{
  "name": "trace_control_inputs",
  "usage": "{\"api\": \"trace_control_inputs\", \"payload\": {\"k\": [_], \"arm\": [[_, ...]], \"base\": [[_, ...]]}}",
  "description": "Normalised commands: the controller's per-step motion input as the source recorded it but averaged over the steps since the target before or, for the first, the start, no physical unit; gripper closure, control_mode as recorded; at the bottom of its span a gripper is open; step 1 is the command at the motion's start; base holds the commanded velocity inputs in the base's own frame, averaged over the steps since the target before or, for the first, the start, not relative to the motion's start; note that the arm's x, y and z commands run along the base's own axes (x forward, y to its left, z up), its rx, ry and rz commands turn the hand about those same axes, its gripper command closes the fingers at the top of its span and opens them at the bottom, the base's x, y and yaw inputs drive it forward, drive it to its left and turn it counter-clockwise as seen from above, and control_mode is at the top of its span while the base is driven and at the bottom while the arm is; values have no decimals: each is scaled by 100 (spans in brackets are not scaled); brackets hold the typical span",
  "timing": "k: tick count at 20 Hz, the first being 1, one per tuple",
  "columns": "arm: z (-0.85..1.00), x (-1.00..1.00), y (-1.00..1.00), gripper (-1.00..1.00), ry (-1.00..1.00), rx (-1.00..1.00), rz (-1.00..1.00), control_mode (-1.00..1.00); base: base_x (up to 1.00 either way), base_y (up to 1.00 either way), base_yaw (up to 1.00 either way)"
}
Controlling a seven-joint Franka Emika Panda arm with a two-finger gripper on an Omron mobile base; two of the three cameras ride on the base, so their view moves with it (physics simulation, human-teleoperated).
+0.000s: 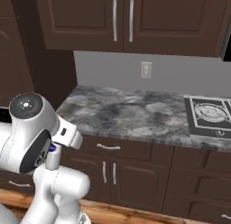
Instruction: Place the drinks on the dining counter in a tight cluster.
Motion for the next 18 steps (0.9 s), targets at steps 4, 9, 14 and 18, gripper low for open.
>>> {"api": "trace_control_inputs", "payload": {"k": [4, 9, 14, 18], "arm": [[0, 0, 0, 100, 0, 0, 0, 100], [0, 0, 0, 100, 0, 0, 0, 100], [0, 0, 0, 100, 0, 0, 0, 100], [0, 0, 0, 100, 0, 0, 0, 100]], "base": [[-88, 0, 26], [-48, 4, 69], [3, 0, 82], [57, 1, 94]]}}
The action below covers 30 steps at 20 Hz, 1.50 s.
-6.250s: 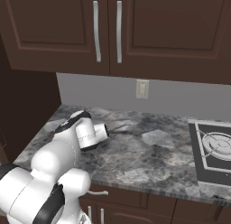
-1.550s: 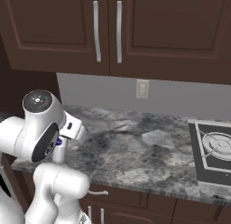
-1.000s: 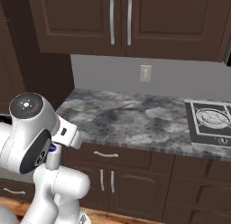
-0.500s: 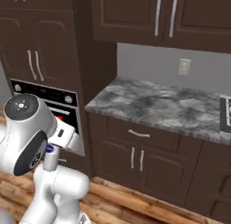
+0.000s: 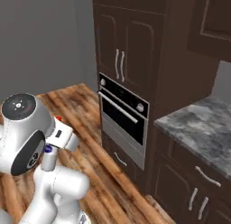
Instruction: Place the drinks on the dining counter in a tight cluster.
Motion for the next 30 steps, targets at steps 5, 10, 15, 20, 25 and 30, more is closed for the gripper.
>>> {"api": "trace_control_inputs", "payload": {"k": [5, 10, 15, 20, 25, 30], "arm": [[0, 0, 0, 100, 0, 0, 0, 100], [0, 0, 0, 100, 0, 0, 0, 100], [0, 0, 0, 100, 0, 0, 0, 100], [0, 0, 0, 100, 0, 0, 0, 100], [0, 0, 0, 100, 0, 0, 0, 100], [0, 0, 0, 100, 0, 0, 0, 100]], "base": [[100, 0, 76], [49, -7, 48], [-3, -18, 47], [0, 11, 87], [0, 1, 100], [55, -3, 93]]}}
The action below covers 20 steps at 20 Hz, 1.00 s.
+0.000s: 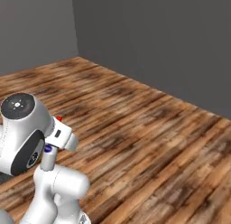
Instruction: Place the drinks on the dining counter in a tight cluster.
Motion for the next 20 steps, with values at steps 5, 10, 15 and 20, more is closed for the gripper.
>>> {"api": "trace_control_inputs", "payload": {"k": [5, 10, 15, 20], "arm": [[0, 0, 0, 100, 0, 0, 0, 100], [0, 0, 0, 100, 0, 0, 0, 100], [0, 0, 0, 100, 0, 0, 0, 100], [0, 0, 0, 100, 0, 0, 0, 100]], "base": [[100, -12, 55], [100, -9, 44], [100, 0, 57], [100, -24, 56]]}}
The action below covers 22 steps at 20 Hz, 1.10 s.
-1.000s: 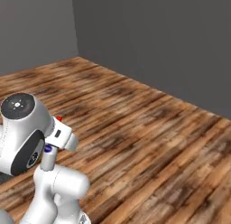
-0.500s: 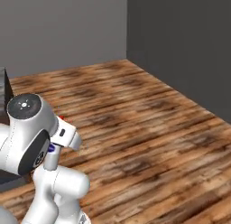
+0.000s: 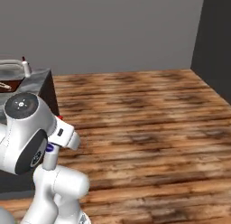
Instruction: Place the drinks on the dining counter in a tight cluster.
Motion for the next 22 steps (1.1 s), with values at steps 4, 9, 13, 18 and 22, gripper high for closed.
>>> {"api": "trace_control_inputs", "payload": {"k": [4, 9, 13, 18, 22], "arm": [[0, 0, 0, 100, 0, 0, 0, 100], [0, 0, 0, 100, 0, 0, 0, 100], [0, 0, 0, 100, 0, 0, 0, 100], [0, 0, 0, 100, 0, 0, 0, 100], [0, 0, 0, 100, 0, 0, 0, 100]], "base": [[94, -97, 37], [100, -94, 21], [100, -51, 36], [100, -62, 42], [100, -92, 39]]}}
